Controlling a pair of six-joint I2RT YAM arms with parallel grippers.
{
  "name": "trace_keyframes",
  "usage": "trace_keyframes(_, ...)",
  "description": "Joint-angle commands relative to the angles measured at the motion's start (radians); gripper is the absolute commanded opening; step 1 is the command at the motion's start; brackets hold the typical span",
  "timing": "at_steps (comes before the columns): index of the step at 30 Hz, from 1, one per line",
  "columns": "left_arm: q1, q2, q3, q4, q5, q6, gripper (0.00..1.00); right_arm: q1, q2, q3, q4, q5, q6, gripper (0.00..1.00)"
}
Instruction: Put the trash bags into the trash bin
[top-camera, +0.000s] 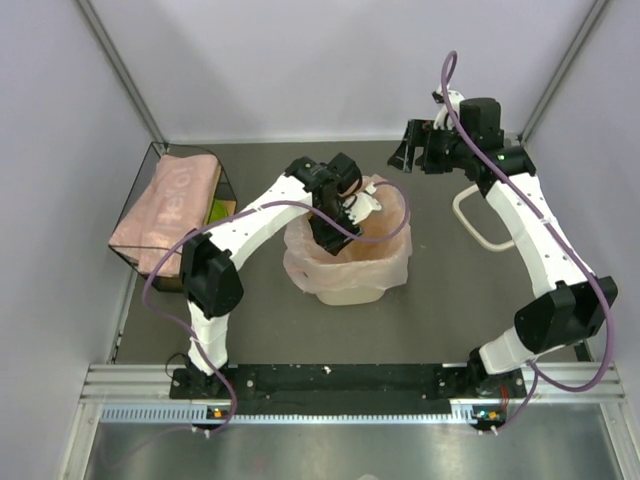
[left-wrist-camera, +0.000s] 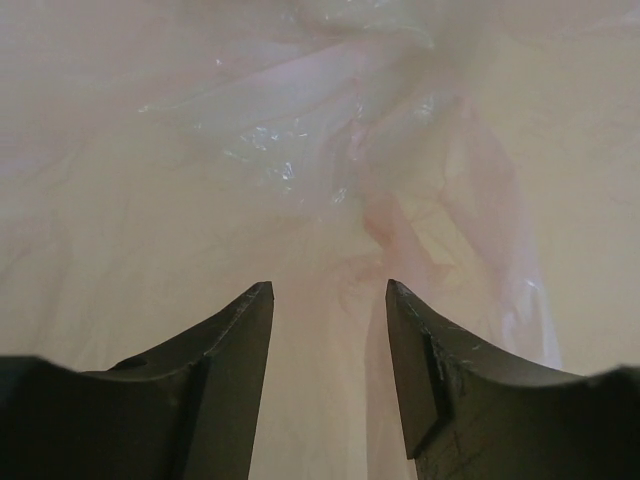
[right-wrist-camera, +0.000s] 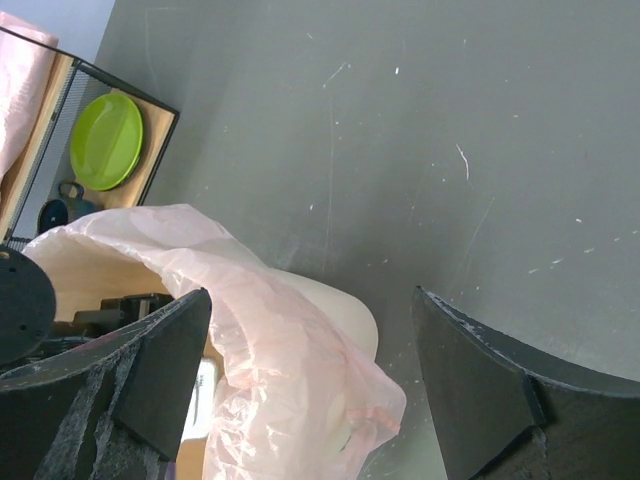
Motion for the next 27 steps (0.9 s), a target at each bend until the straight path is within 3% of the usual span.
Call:
trace_keyframes(1, 0.001, 0.037, -0.031, 0.035, -0.043, -0.043, 0.55, -0.018, 0.011, 0.018, 0.009, -0.032, -0.003, 0.82)
trace_keyframes(17, 0.001, 0.190, -0.138, 0.038, -0.137, 0.014, 0.57, -0.016, 0.008, -0.009, 0.013, -0.068, -0.041, 0.87)
trace_keyframes(27, 0.004, 0.201, -0.360, 0.124, -0.263, 0.061, 0.61, -0.012, 0.052, -0.003, 0.013, -0.176, -0.041, 0.88)
